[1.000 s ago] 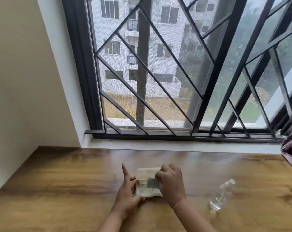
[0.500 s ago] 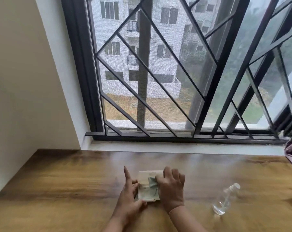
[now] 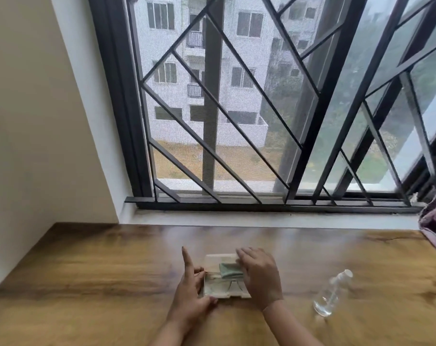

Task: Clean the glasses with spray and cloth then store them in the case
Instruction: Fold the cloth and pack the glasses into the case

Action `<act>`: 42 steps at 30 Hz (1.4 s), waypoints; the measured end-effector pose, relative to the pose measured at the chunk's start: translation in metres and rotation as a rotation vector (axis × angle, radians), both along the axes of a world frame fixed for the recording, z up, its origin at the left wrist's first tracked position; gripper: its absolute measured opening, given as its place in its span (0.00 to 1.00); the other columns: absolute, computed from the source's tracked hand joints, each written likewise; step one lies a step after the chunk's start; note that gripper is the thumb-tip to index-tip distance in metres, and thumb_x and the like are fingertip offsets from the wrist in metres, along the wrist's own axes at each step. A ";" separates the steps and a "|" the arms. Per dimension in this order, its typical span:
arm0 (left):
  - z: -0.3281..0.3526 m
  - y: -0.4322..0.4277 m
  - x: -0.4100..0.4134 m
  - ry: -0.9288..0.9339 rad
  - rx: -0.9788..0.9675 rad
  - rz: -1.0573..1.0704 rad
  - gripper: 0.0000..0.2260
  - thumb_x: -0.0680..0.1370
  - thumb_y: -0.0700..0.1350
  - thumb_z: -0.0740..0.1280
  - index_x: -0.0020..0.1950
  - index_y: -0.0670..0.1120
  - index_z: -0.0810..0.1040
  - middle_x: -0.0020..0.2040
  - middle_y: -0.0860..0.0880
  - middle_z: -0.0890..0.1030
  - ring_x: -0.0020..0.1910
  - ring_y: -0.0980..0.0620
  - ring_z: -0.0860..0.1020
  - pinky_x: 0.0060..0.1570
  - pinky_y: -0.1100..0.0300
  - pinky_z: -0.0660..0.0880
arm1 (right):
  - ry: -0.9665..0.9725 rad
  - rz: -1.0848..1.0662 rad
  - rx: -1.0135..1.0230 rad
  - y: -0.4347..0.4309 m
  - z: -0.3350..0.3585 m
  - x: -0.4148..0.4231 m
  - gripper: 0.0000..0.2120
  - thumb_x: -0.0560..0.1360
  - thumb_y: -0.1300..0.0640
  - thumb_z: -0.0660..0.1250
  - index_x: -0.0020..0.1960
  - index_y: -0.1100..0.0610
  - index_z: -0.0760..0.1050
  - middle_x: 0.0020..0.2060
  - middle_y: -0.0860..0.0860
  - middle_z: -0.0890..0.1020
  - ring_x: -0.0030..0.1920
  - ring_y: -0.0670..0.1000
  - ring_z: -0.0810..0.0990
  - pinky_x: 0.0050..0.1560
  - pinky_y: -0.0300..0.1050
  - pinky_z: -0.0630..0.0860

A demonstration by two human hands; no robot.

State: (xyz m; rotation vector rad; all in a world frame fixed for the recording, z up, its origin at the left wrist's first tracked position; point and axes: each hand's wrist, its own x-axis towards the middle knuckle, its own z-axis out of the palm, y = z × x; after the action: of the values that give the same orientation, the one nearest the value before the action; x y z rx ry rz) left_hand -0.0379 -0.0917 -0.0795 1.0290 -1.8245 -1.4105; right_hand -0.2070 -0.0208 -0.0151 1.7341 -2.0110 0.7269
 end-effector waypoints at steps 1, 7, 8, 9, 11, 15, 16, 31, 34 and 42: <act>0.001 0.000 0.000 0.000 0.008 0.004 0.60 0.63 0.32 0.74 0.68 0.62 0.28 0.54 0.58 0.72 0.51 0.75 0.74 0.48 0.77 0.70 | -0.013 0.038 0.009 0.002 0.000 -0.002 0.15 0.57 0.65 0.78 0.42 0.56 0.83 0.37 0.48 0.85 0.37 0.51 0.83 0.42 0.42 0.80; 0.004 0.002 0.001 0.018 0.032 0.040 0.60 0.63 0.31 0.74 0.66 0.65 0.28 0.57 0.54 0.72 0.54 0.68 0.74 0.49 0.74 0.72 | -0.059 0.168 -0.036 0.030 -0.023 -0.001 0.10 0.69 0.59 0.66 0.46 0.56 0.84 0.44 0.49 0.86 0.43 0.51 0.84 0.44 0.40 0.79; 0.005 0.002 0.001 0.020 0.030 0.040 0.60 0.63 0.32 0.75 0.66 0.64 0.27 0.56 0.54 0.72 0.54 0.67 0.75 0.51 0.73 0.72 | -0.052 0.184 -0.050 0.034 -0.029 -0.001 0.10 0.71 0.58 0.64 0.47 0.57 0.84 0.45 0.49 0.86 0.45 0.51 0.84 0.46 0.41 0.79; 0.006 0.002 0.001 0.020 0.027 0.038 0.60 0.63 0.32 0.75 0.66 0.64 0.27 0.56 0.53 0.72 0.54 0.66 0.76 0.52 0.72 0.72 | -0.038 0.195 -0.069 0.037 -0.034 -0.002 0.11 0.72 0.57 0.64 0.47 0.57 0.84 0.46 0.49 0.86 0.46 0.52 0.84 0.47 0.42 0.79; 0.007 0.003 0.000 0.024 0.023 0.033 0.60 0.63 0.32 0.74 0.66 0.63 0.27 0.55 0.52 0.73 0.53 0.65 0.78 0.53 0.69 0.73 | 0.002 0.213 -0.122 0.039 -0.039 -0.002 0.12 0.73 0.58 0.61 0.47 0.58 0.84 0.48 0.50 0.85 0.48 0.52 0.83 0.49 0.44 0.78; 0.009 0.004 0.001 0.039 0.041 0.030 0.60 0.62 0.31 0.73 0.67 0.63 0.28 0.54 0.49 0.74 0.51 0.63 0.79 0.51 0.67 0.75 | -0.002 0.221 -0.176 0.039 -0.044 -0.002 0.22 0.79 0.57 0.52 0.44 0.58 0.84 0.46 0.51 0.86 0.48 0.51 0.82 0.48 0.43 0.78; 0.009 0.004 0.002 0.037 0.040 0.028 0.60 0.62 0.32 0.73 0.68 0.63 0.28 0.54 0.49 0.75 0.49 0.63 0.80 0.53 0.65 0.75 | -0.015 0.242 -0.167 0.042 -0.043 -0.001 0.22 0.79 0.57 0.51 0.44 0.58 0.84 0.46 0.51 0.86 0.50 0.51 0.80 0.50 0.43 0.77; 0.020 0.013 0.005 -0.085 -0.073 0.067 0.25 0.62 0.30 0.74 0.57 0.45 0.80 0.59 0.52 0.77 0.53 0.65 0.76 0.52 0.72 0.72 | -1.750 -0.314 0.035 0.038 -0.024 -0.011 0.07 0.69 0.66 0.72 0.44 0.69 0.79 0.37 0.61 0.82 0.36 0.55 0.82 0.34 0.45 0.81; 0.021 0.012 0.004 -0.092 -0.077 0.066 0.26 0.62 0.30 0.75 0.58 0.43 0.79 0.60 0.53 0.75 0.47 0.77 0.72 0.49 0.81 0.66 | -1.815 -0.299 0.055 0.039 -0.027 -0.010 0.10 0.68 0.73 0.70 0.49 0.75 0.76 0.35 0.59 0.80 0.30 0.51 0.82 0.24 0.36 0.76; 0.024 0.005 0.005 0.097 0.125 0.120 0.17 0.69 0.32 0.72 0.56 0.43 0.79 0.54 0.41 0.81 0.50 0.54 0.79 0.50 0.72 0.73 | -1.944 -0.371 -0.029 0.033 -0.029 -0.005 0.10 0.65 0.75 0.71 0.46 0.75 0.77 0.40 0.65 0.81 0.42 0.61 0.81 0.26 0.41 0.78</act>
State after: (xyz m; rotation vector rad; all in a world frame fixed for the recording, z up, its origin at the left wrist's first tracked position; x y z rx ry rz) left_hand -0.0328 -0.0865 -0.0552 1.0939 -1.5961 -1.4902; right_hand -0.2119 0.0127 -0.0437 0.0532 -2.8960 2.8166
